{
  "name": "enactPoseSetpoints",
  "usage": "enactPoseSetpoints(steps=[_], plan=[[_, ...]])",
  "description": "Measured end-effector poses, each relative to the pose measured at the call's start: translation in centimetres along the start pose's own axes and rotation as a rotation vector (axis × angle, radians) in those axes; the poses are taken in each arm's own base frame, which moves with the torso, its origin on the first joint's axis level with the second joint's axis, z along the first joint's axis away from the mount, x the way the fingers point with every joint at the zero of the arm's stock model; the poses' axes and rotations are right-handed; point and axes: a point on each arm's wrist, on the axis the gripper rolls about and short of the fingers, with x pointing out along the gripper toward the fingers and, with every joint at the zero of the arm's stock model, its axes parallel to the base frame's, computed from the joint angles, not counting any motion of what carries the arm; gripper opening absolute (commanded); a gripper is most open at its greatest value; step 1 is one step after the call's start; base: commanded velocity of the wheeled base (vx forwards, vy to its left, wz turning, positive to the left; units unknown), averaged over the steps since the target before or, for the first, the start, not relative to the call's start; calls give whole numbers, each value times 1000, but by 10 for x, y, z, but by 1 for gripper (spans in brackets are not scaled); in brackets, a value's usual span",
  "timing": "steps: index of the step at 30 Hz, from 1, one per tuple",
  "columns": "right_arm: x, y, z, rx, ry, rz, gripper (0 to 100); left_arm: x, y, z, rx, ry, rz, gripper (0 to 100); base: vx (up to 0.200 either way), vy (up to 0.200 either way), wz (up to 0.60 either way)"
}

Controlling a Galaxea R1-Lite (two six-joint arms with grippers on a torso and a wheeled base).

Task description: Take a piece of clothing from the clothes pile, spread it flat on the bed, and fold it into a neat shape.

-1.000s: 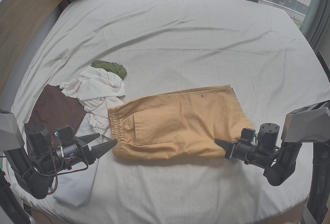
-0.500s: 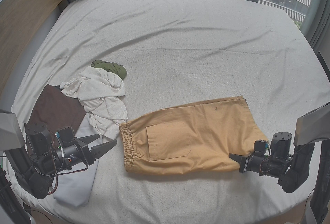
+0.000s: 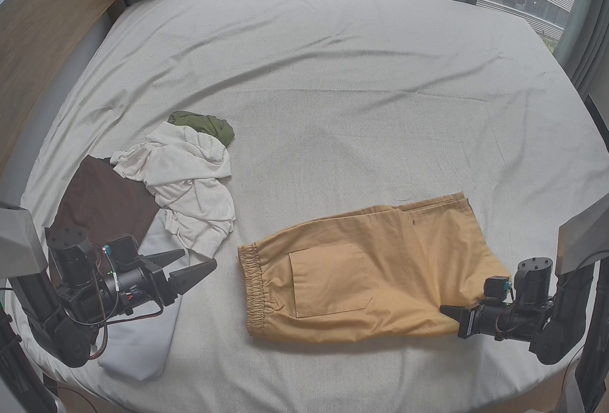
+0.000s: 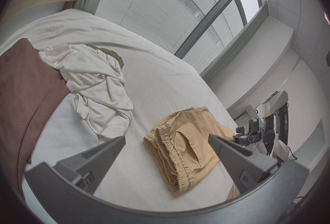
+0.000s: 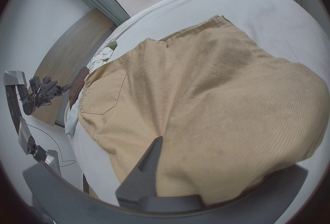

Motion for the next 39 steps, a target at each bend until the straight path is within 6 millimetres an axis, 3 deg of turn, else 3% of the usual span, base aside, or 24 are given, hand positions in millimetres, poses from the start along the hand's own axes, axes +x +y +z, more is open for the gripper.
enactPoseSetpoints(steps=[9,10,20,39], plan=[[-1,0,-4,8,20,-5,0,0,0,0,0,1,0,100,0,0,0],[-1,0,-4,8,22,-4,100,0,0,0,0,1,0,100,0,0,0],[-7,-5,0,34,-16,-100,100,0,-1,1,3,-3,-1,100,0,0,0],[-62,-48,36,110,-285,-288,100,0,-4,0,2,1,-12,100,0,0,0]])
